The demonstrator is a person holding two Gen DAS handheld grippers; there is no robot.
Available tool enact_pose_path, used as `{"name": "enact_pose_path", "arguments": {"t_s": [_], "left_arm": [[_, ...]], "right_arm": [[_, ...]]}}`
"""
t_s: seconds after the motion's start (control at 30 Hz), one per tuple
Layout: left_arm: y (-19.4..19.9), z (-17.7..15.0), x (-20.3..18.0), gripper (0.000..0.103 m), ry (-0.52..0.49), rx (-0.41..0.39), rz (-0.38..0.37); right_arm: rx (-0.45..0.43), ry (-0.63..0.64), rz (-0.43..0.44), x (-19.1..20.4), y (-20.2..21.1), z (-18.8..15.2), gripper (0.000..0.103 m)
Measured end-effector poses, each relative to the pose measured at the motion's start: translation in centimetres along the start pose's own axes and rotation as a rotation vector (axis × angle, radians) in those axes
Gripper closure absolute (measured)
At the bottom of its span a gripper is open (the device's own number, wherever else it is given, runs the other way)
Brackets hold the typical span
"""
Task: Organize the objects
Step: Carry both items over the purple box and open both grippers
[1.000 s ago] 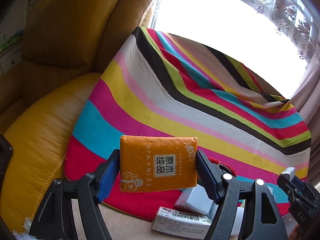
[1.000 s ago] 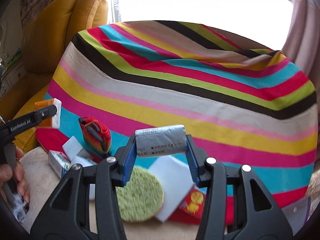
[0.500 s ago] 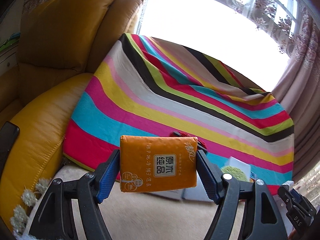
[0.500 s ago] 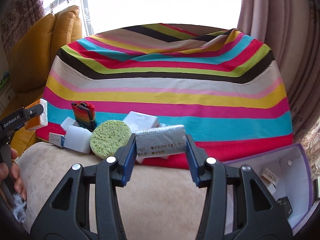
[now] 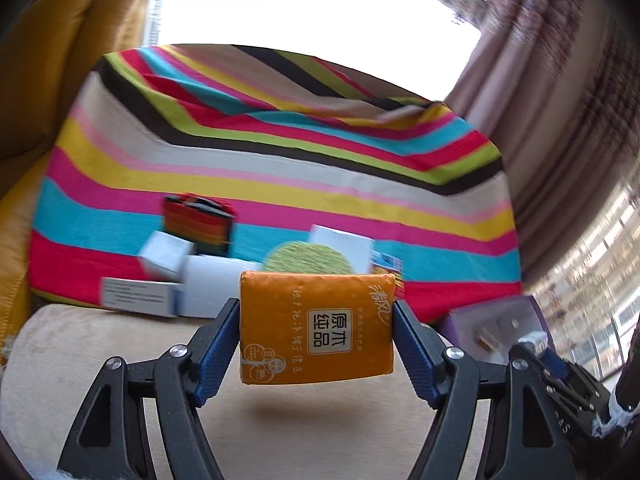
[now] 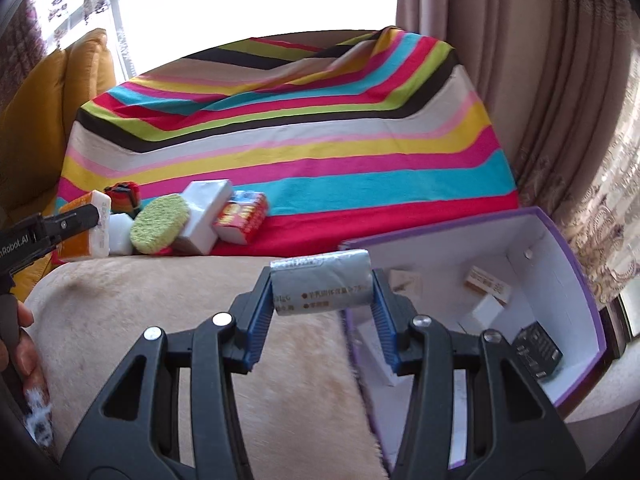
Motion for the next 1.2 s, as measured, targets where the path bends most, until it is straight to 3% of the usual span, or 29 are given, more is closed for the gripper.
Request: {"name": "enact_pose_path", "arguments": {"t_s": [0.2,0.47,0.8,0.87,0.93,1.0,1.1,1.2], "left_arm": [[-1.5,-1.7,-7.2,0.028,-0.099,0.062,-0.124],[-3.8,-3.6,-15.6,0.028,-0.203,0.14,-0.236],[-6.0,-5.0,-24.2,0.028,-0.273,0.208,-0.361],[-6.7,-5.4,-25.3,0.025,-0.274,0.235,-0.382],[-7.5,-5.8,-25.9,0.022,-0.269,0.265,-0.377],[-7.7,-6.1,-25.7,0.021,-0.259,0.29,-0.378],[-7.3,-5.9,-25.0,0.021,-0.22,0.293,-0.389],[-6.4,-4.5,-23.7,0.021,-0.215,0.221,-0.384]], "right_arm": [[-0.004,-0.056,-0.113,-6.7,1.2,-0.4,0.052],[0.003,-0.17,-0.234,-15.1,2.4,-1.8,0.052],[0.02,-0.261,-0.321,-20.9,3.0,-3.4,0.052],[0.023,-0.263,-0.328,-21.3,3.0,-3.4,0.05],[0.03,-0.267,-0.329,-21.7,2.8,-3.5,0.034],[0.024,-0.274,-0.337,-22.1,2.9,-3.5,0.025],[0.019,-0.283,-0.336,-22.3,3.0,-3.5,0.024],[0.02,-0.283,-0.321,-21.9,3.0,-3.4,0.024]]}}
Point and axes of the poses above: each gripper's, at about its wrist camera, not at the fingertips, and y roughly against the way its jaws point, x to its left, z to its top, the point moved 10 cm from there along -y, roughly the way its jaws point, and after that the axes turned 4 degrees about -x, right-handed, at the moved point
